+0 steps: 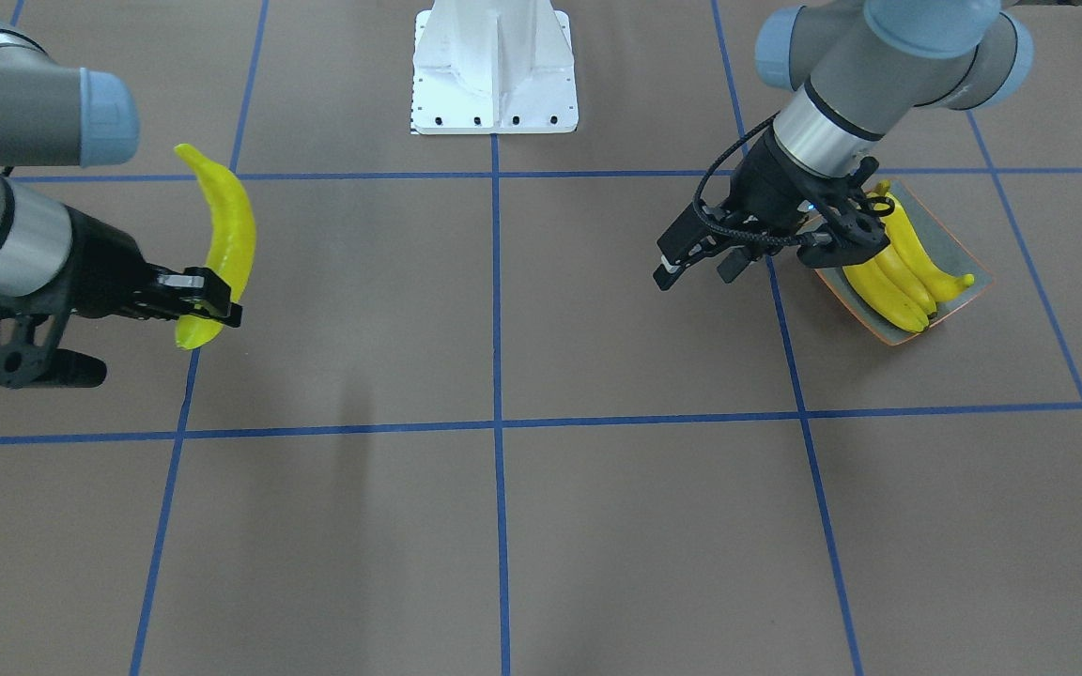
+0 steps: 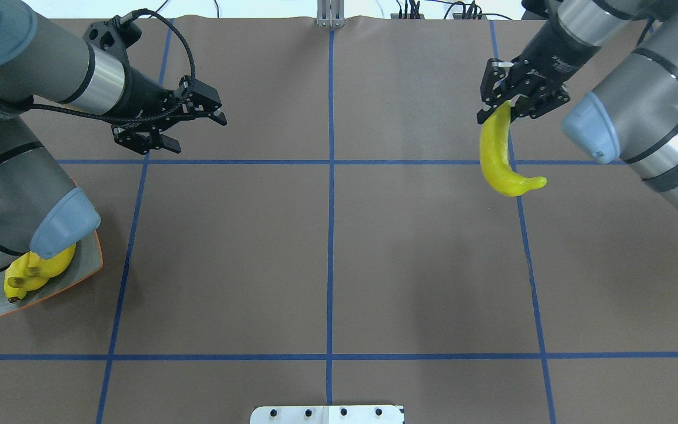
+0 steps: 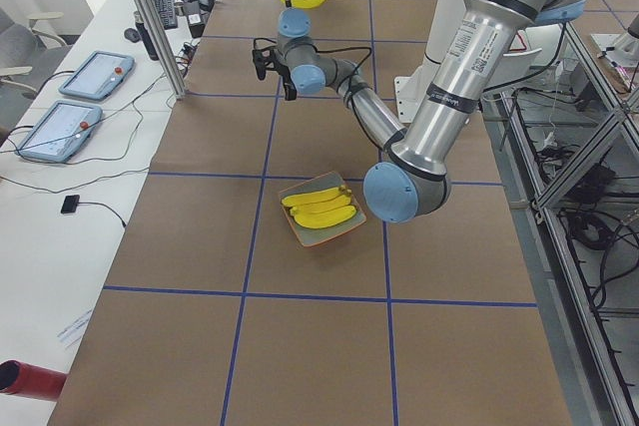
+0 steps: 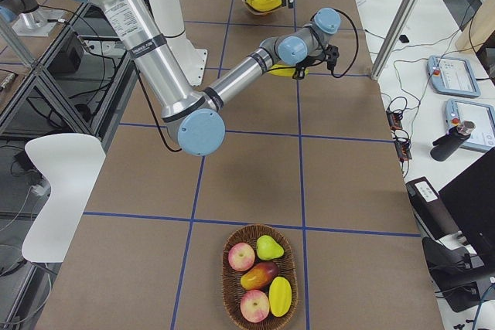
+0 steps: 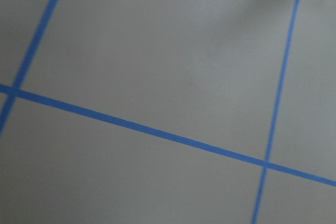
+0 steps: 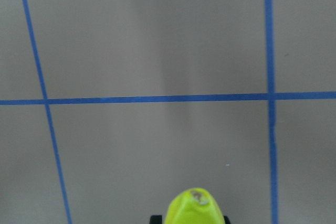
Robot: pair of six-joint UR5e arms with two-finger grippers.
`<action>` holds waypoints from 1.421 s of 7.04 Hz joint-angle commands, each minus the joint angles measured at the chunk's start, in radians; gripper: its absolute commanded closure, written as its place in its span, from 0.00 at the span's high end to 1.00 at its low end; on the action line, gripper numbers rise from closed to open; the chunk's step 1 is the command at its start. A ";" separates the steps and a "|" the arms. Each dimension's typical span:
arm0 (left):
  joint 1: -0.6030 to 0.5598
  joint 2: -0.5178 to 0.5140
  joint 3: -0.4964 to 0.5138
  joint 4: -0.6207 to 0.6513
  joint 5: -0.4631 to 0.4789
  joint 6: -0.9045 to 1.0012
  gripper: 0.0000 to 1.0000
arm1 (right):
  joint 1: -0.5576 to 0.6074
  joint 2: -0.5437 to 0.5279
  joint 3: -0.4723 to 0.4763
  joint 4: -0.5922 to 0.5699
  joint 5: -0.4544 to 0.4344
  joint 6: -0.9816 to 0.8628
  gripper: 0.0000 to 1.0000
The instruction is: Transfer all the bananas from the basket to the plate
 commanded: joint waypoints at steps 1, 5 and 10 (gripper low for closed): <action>0.001 -0.022 0.001 -0.100 -0.011 -0.147 1.00 | -0.093 0.073 0.000 0.042 -0.088 0.244 0.00; 0.092 -0.044 -0.003 -0.341 -0.011 -0.371 1.00 | -0.157 0.136 -0.002 0.123 -0.144 0.387 0.00; 0.218 -0.088 0.003 -0.458 -0.010 -0.363 1.00 | -0.226 0.142 0.016 0.243 -0.124 0.392 0.00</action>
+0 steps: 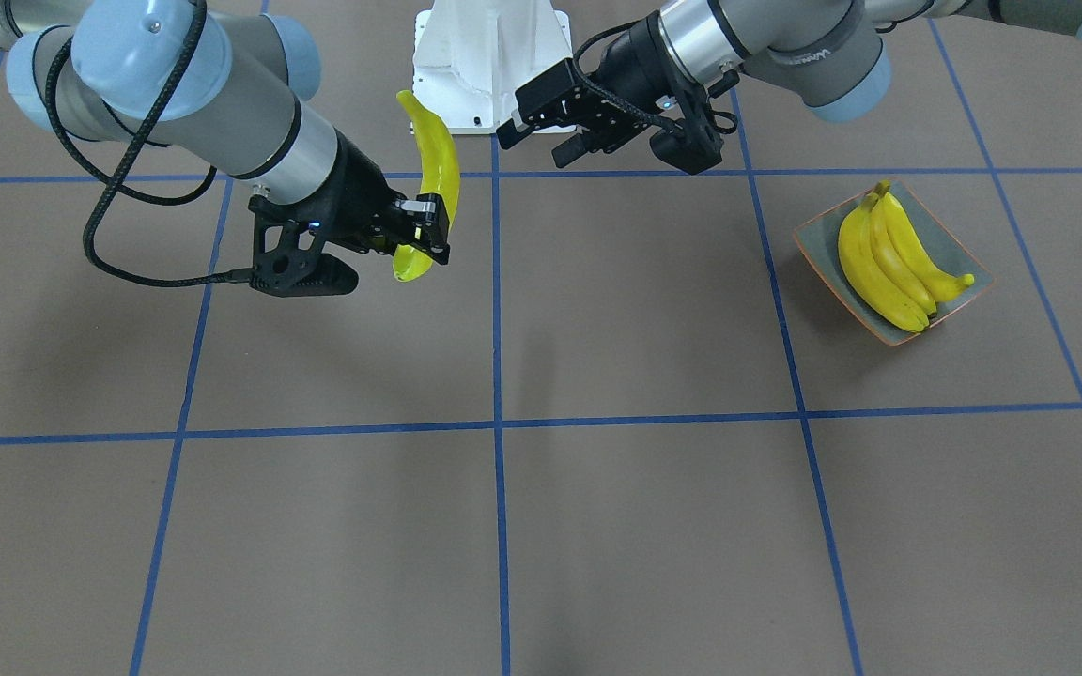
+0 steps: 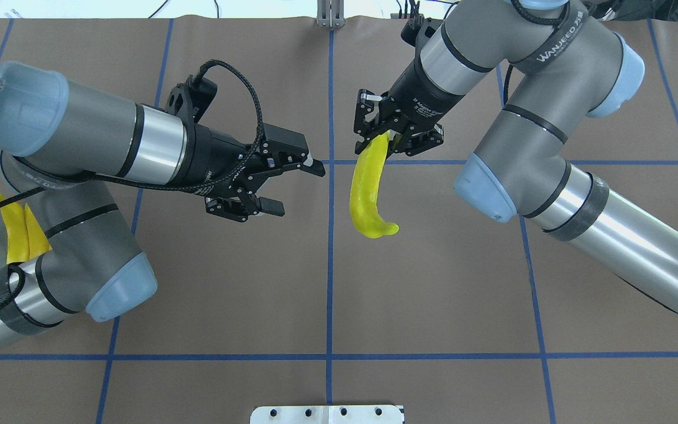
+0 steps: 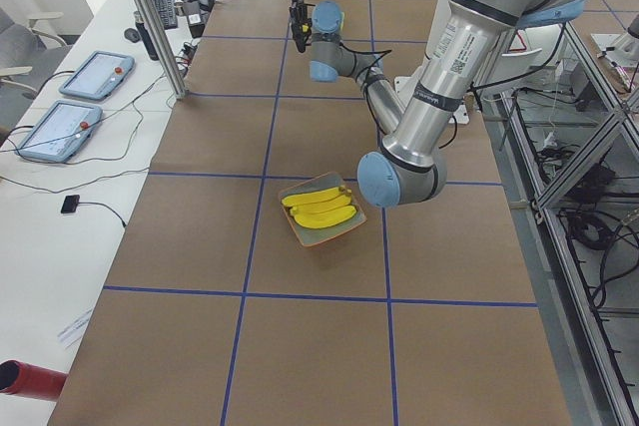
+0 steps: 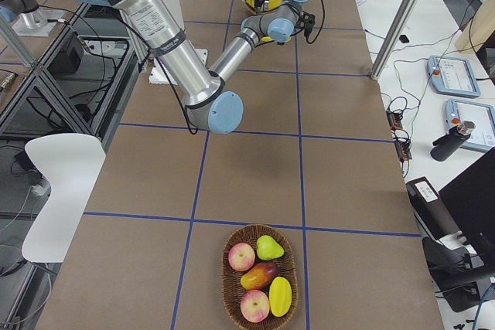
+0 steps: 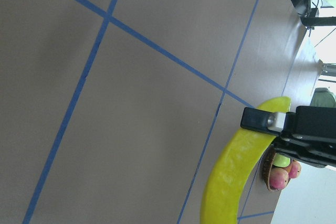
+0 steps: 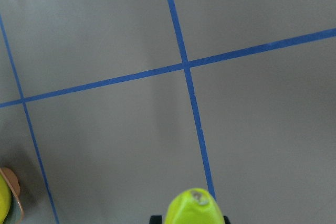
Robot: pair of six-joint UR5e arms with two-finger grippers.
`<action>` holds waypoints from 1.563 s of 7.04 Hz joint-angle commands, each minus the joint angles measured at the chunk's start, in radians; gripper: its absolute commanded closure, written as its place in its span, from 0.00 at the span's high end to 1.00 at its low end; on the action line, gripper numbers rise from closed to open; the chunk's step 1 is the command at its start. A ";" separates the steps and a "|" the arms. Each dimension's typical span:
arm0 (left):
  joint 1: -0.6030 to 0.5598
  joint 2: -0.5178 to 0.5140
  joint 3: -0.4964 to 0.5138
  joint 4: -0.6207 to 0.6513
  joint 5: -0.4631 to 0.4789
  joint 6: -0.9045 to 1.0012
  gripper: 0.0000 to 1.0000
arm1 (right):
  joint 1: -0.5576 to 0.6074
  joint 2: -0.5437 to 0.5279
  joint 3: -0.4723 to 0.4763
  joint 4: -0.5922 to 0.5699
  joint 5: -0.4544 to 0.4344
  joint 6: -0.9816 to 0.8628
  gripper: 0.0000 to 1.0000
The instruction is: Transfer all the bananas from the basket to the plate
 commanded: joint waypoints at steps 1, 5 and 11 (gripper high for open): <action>0.039 -0.036 0.012 -0.008 0.004 0.003 1.00 | -0.015 0.001 0.021 0.011 0.021 0.000 0.00; 0.079 -0.058 0.049 -0.008 0.015 0.030 1.00 | -0.015 0.000 0.033 0.011 0.035 0.000 0.00; 0.111 -0.113 0.091 -0.011 0.053 0.026 0.78 | -0.015 0.000 0.035 0.025 0.036 0.000 0.00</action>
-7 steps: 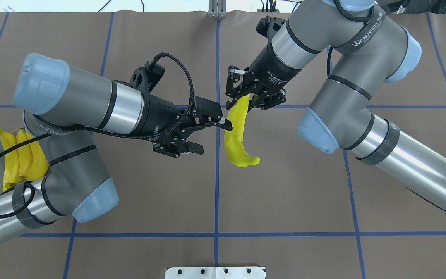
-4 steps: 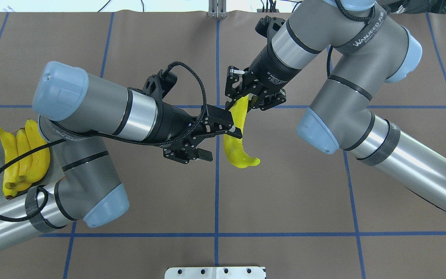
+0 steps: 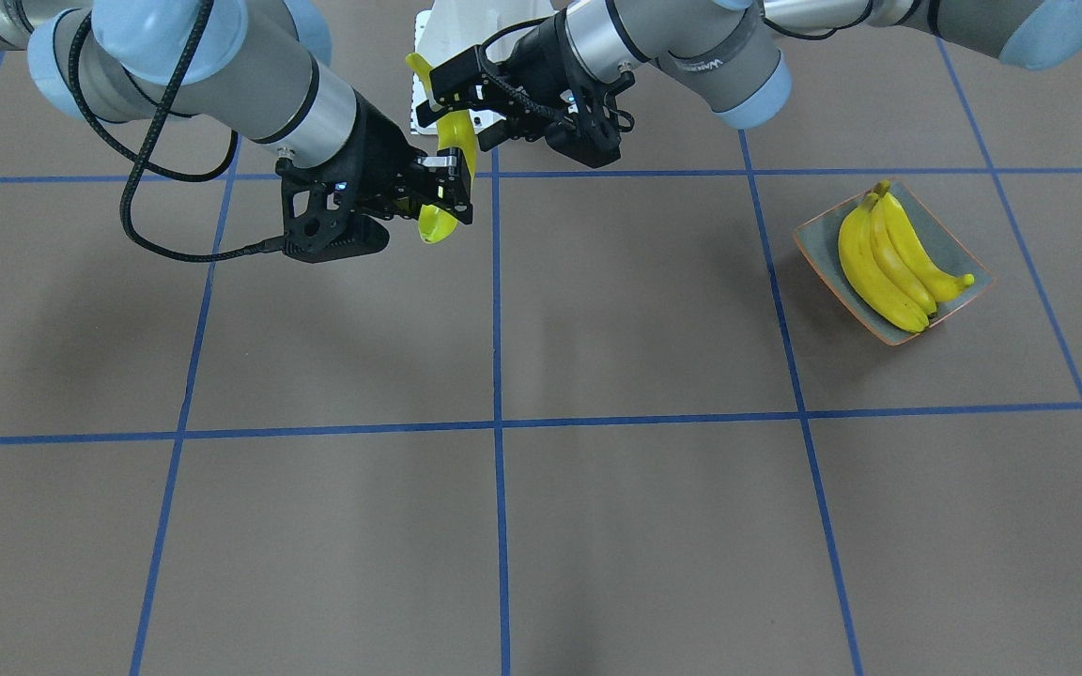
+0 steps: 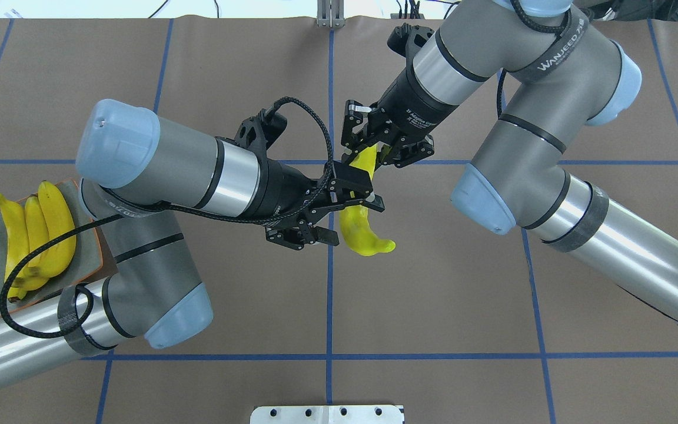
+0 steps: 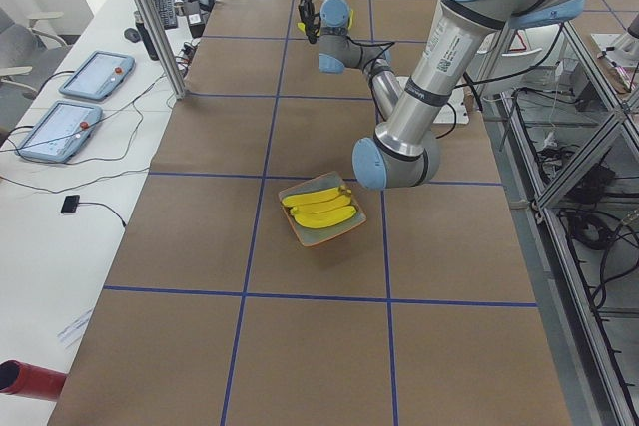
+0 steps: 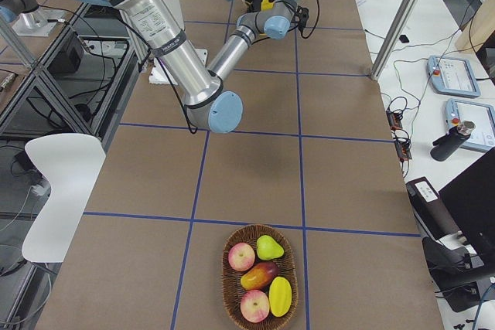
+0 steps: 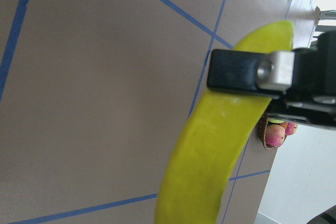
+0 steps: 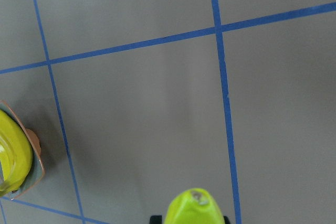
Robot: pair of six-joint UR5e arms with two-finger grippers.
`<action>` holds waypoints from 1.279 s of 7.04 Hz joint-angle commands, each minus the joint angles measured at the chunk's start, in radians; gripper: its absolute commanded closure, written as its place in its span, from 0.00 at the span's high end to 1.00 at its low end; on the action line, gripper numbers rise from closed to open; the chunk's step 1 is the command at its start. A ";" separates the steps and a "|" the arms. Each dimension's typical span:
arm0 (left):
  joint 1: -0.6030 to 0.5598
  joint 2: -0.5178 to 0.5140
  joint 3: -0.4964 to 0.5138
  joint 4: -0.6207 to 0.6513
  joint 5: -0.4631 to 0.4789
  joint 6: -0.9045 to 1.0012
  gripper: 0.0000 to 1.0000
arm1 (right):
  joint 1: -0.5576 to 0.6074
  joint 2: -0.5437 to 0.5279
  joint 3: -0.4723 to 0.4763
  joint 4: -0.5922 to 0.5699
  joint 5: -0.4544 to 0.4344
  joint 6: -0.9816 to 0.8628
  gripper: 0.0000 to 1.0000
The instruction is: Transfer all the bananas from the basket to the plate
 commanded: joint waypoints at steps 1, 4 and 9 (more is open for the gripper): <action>0.012 -0.010 0.002 -0.022 0.014 0.000 0.67 | 0.000 0.000 0.000 0.000 0.001 0.000 0.00; 0.013 -0.007 0.011 -0.027 0.020 0.001 0.39 | 0.003 0.000 0.000 0.014 0.020 0.000 0.00; 0.009 0.006 0.008 -0.026 0.015 -0.014 0.00 | 0.011 -0.003 0.021 0.017 0.039 0.023 1.00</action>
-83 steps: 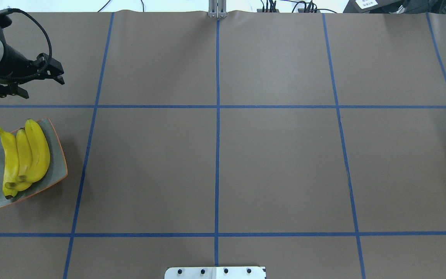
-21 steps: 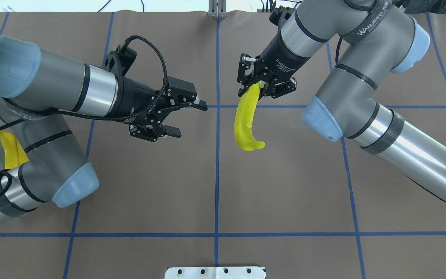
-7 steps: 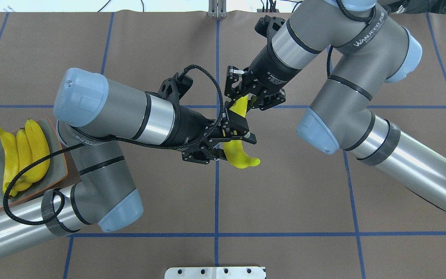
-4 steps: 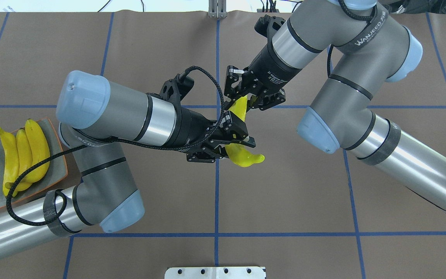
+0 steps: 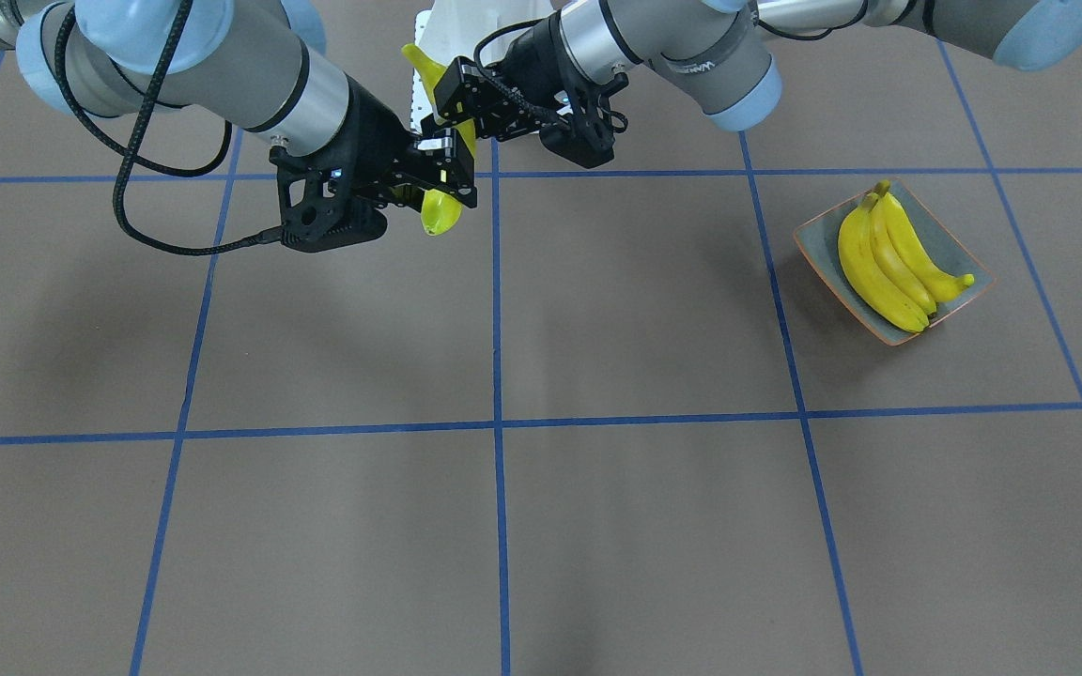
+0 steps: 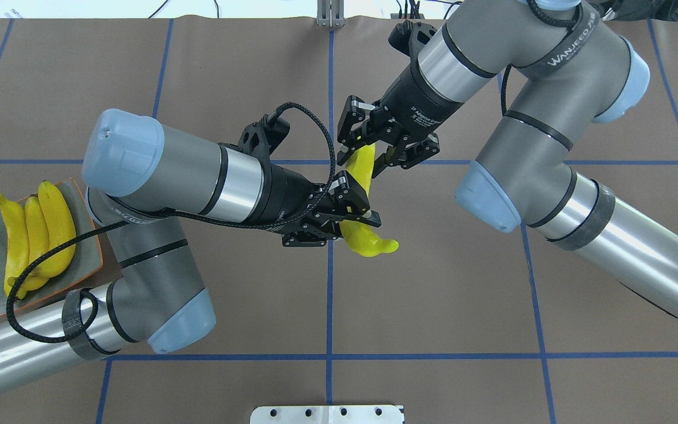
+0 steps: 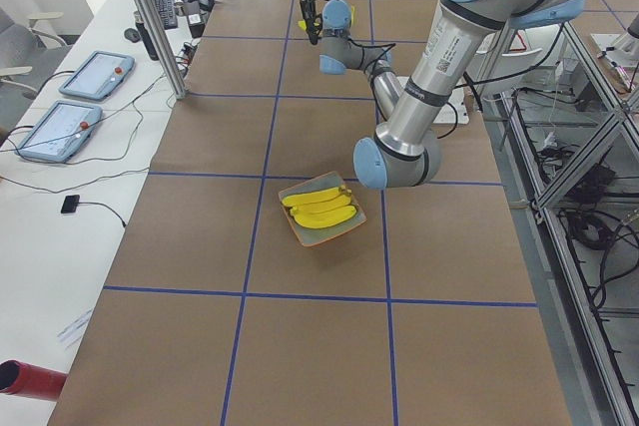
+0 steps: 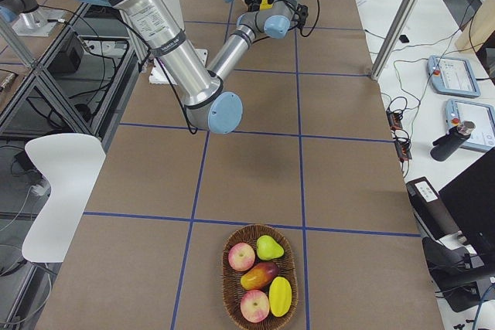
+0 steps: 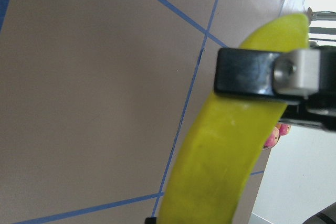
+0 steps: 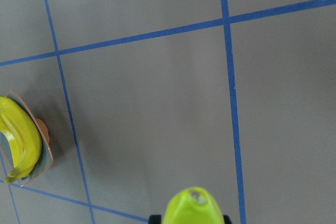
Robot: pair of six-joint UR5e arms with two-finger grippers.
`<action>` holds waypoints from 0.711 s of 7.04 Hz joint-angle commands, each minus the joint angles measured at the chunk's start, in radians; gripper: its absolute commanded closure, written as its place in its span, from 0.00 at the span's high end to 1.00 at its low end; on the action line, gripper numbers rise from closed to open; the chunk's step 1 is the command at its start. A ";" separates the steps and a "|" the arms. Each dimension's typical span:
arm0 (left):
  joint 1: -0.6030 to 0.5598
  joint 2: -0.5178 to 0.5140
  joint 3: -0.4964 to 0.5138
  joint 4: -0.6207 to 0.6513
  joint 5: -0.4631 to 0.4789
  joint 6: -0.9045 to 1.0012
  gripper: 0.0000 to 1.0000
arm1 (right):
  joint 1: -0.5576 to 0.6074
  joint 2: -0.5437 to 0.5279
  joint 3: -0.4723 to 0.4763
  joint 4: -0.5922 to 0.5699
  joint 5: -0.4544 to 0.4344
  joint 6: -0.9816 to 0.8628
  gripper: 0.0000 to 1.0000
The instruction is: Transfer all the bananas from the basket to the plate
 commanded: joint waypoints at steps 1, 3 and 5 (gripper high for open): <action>-0.003 0.003 0.000 0.000 -0.002 0.000 0.00 | 0.000 0.002 0.009 0.000 0.000 0.019 1.00; -0.003 0.016 -0.002 0.000 -0.003 0.004 0.00 | 0.016 0.004 0.011 0.000 0.000 0.020 1.00; -0.006 0.082 -0.008 0.002 -0.012 0.005 0.00 | 0.091 -0.002 0.009 -0.003 0.002 0.025 1.00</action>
